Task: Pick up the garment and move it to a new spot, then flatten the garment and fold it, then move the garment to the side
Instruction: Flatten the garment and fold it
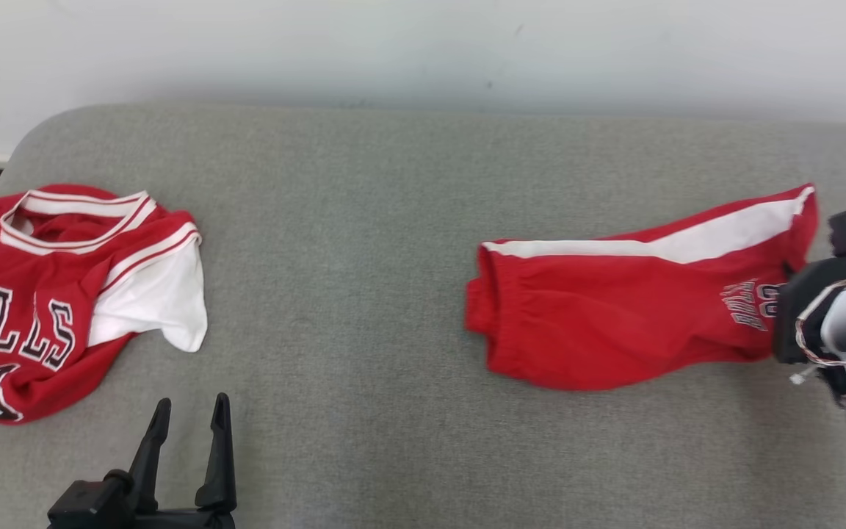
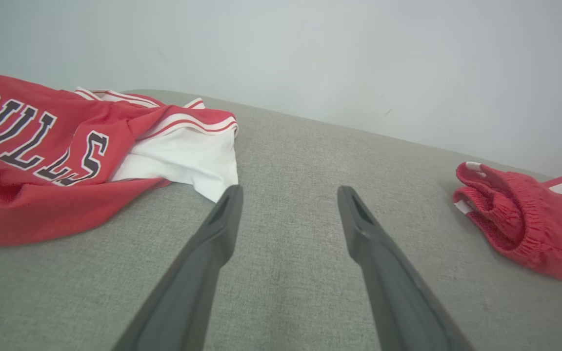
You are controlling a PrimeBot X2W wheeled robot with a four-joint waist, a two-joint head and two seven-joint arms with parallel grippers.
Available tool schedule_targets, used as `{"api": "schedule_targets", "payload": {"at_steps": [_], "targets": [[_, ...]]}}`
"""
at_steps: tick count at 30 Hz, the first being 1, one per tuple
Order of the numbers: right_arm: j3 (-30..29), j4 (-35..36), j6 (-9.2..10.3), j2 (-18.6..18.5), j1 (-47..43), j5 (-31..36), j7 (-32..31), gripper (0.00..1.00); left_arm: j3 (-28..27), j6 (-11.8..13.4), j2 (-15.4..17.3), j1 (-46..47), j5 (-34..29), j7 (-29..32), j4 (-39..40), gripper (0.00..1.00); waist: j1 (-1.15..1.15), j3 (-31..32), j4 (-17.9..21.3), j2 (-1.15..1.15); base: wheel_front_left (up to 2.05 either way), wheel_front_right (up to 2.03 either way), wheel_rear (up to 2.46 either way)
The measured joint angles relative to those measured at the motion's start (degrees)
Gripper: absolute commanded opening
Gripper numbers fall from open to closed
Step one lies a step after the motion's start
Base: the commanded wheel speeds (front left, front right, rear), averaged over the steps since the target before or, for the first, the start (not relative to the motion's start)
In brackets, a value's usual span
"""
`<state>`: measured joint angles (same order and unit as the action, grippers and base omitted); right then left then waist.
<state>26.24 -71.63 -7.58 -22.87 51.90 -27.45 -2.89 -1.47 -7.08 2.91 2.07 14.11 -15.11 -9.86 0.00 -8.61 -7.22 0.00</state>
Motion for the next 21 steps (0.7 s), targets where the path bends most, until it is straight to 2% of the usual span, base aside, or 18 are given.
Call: {"api": "schedule_targets", "payload": {"at_steps": [5,9,16,18,21], "targets": [[-0.1,-1.2,0.0,-3.9,0.1,3.7,1.5,0.0,0.4,0.0,0.0,-0.3,0.1,0.0,0.1,1.0,0.0,1.9,1.8,0.0,0.0,0.0,0.0],[-0.2,-1.6,0.0,-4.2,0.9,7.0,2.5,0.0,0.4,0.0,0.0,-0.8,0.1,0.0,0.0,1.0,0.0,3.1,3.0,0.0,0.0,0.0,0.0],[0.7,-0.4,0.0,2.7,1.5,9.4,2.8,0.0,0.2,0.1,0.0,-1.2,0.3,0.0,-0.1,1.0,0.0,4.1,4.6,0.0,0.0,0.0,0.0],[1.6,0.9,0.0,6.3,1.5,9.5,1.2,0.0,0.2,0.2,0.0,-1.2,0.5,0.0,-0.2,1.0,-0.01,4.1,4.8,0.0,0.0,0.0,0.0],[2.6,2.1,0.0,9.1,1.3,9.5,-0.5,0.0,0.2,0.2,0.0,-1.1,0.5,0.0,-0.2,1.0,0.0,4.0,4.7,0.0,0.0,0.0,0.0]]}}
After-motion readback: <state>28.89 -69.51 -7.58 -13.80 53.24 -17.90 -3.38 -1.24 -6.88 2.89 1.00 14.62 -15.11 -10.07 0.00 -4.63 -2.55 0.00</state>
